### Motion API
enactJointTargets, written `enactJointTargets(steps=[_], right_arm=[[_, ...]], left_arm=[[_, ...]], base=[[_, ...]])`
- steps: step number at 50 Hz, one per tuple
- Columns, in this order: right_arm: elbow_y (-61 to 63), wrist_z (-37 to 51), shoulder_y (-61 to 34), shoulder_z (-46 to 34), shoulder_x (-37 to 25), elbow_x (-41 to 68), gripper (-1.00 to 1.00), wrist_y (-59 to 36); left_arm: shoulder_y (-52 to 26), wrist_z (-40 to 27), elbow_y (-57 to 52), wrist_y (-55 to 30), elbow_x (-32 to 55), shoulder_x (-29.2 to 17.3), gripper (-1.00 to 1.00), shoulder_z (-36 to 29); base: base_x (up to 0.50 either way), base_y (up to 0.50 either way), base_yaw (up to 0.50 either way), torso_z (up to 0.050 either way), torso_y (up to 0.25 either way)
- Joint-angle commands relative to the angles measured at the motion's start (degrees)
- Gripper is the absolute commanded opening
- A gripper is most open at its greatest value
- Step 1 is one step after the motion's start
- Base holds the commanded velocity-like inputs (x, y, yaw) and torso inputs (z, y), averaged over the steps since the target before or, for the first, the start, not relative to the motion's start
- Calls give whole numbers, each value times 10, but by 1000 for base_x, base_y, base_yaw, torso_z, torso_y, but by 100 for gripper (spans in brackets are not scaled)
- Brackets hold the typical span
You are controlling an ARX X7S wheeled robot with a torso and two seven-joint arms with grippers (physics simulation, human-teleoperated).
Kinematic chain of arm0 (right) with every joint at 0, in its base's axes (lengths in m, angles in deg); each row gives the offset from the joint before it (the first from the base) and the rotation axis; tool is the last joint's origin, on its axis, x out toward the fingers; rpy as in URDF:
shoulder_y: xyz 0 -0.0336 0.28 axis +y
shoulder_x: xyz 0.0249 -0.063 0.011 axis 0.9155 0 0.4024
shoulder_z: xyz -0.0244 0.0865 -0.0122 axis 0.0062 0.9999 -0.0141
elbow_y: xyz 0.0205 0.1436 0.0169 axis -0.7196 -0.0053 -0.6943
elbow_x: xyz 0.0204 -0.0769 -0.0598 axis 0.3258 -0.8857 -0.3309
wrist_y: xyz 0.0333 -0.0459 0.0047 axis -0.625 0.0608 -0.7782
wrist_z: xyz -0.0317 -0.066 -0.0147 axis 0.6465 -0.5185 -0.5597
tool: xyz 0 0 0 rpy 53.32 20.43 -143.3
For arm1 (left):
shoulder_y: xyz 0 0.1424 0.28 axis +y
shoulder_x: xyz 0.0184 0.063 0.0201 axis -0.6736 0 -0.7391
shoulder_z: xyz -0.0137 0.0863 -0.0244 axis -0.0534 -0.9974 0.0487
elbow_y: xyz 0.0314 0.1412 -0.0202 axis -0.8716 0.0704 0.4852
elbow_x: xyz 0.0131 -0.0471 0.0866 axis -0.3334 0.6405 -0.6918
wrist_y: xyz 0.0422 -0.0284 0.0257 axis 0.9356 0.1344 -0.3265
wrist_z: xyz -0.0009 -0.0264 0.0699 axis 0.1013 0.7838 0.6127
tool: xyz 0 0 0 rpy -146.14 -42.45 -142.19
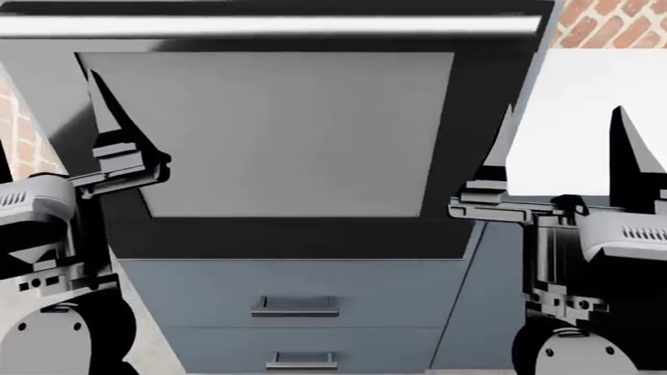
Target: Preheat the oven by turning the temperature knob.
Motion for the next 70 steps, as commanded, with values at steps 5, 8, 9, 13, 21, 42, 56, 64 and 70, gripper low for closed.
enactJointTargets(steps=[5, 8, 9, 13, 21, 42, 56, 64, 70], right_arm=[[9, 4, 4, -7, -10, 4, 100, 4], [13, 5, 3, -5, -12, 6, 100, 1], [14, 6, 3, -4, -12, 7, 100, 0], [14, 9, 1, -3, -14, 7, 100, 0], [17, 12, 4, -7, -17, 7, 100, -1], [10, 25, -2, -5, -19, 20, 100, 7], [43, 33, -3, 21, -30, 36, 100, -15], [49, 41, -6, 25, -34, 31, 100, -22], [28, 43, -13, 12, -33, 27, 100, -9]], left_arm=[[-1, -8, -4, 6, 2, -9, 100, -4], [0, -8, -4, 8, 3, -10, 100, -7], [1, -9, -4, 7, 3, -11, 100, -7], [0, -10, -5, 7, 4, -13, 100, -9], [0, -14, -8, 7, 7, -16, 100, -11], [3, -22, -13, 7, 13, -25, 100, -16], [8, -21, -19, 13, 19, -31, 100, -24], [13, -17, -31, 9, 35, -35, 100, -27], [17, -9, -41, 13, 43, -41, 100, -33]], base=[[0, 500, 0, 0, 0], [0, 500, 0, 0, 0], [0, 500, 0, 0, 0], [0, 500, 0, 0, 0], [0, 500, 0, 0, 0], [0, 245, 0, 0, 0], [0, 0, 0, 0, 0], [0, 0, 0, 0, 0], [0, 0, 0, 0, 0]])
